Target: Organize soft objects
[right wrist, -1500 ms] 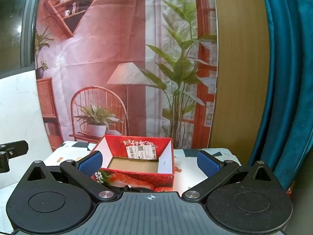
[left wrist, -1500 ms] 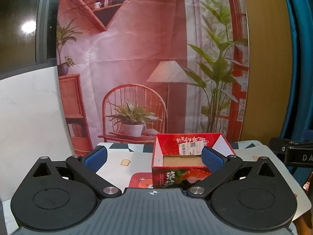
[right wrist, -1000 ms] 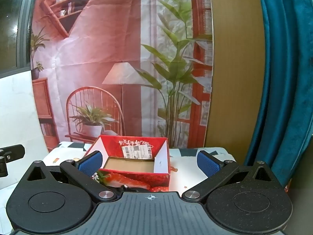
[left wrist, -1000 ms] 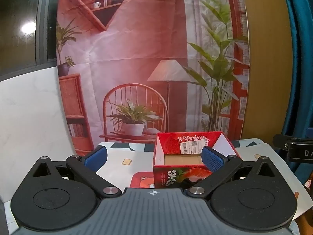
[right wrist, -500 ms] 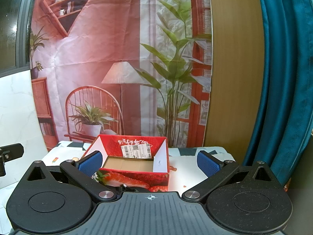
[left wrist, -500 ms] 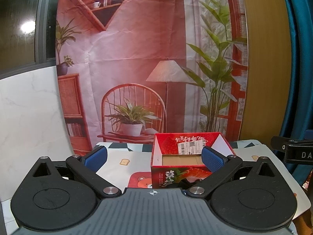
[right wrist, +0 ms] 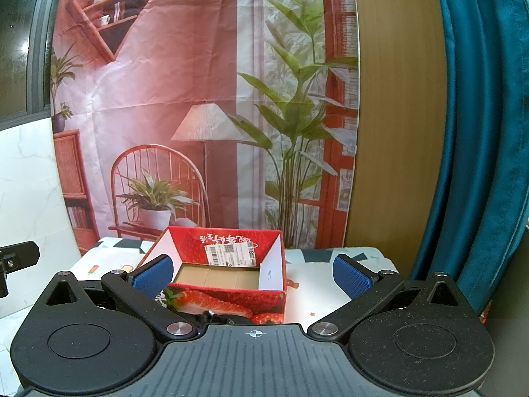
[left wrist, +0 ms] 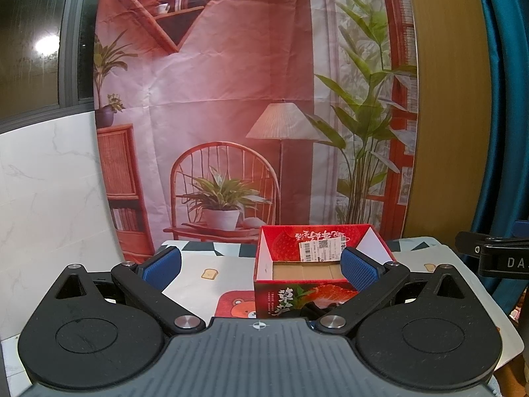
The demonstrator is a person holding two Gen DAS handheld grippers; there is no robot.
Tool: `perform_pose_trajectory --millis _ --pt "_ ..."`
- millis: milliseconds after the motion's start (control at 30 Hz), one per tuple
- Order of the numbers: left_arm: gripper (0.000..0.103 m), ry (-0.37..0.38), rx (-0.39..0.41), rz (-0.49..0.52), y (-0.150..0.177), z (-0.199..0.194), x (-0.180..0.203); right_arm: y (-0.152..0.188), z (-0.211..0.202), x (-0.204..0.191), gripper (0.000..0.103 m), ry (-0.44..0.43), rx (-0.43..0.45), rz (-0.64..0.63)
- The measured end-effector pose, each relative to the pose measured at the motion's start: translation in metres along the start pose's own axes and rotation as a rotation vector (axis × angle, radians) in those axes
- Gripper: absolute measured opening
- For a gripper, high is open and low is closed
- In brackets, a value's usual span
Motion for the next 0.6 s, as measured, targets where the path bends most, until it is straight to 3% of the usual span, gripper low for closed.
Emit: perform_pose_trajectory --millis 600 --pt "0.103 0.003 0.001 0.001 0.0003 -0.0015 0.0006 0.0003 0.0002 -0.0004 0.103 0.0 -0.002 0.0"
Point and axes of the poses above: each gripper's, at about its wrist camera, not at the fingertips, and z roughly the way its jaws point, x to its right, y to its underside, the point moved 8 cm from there along z, roughly the way its jaws point, and after that the axes turned 14 degrees about -x, right-handed, at the moved point
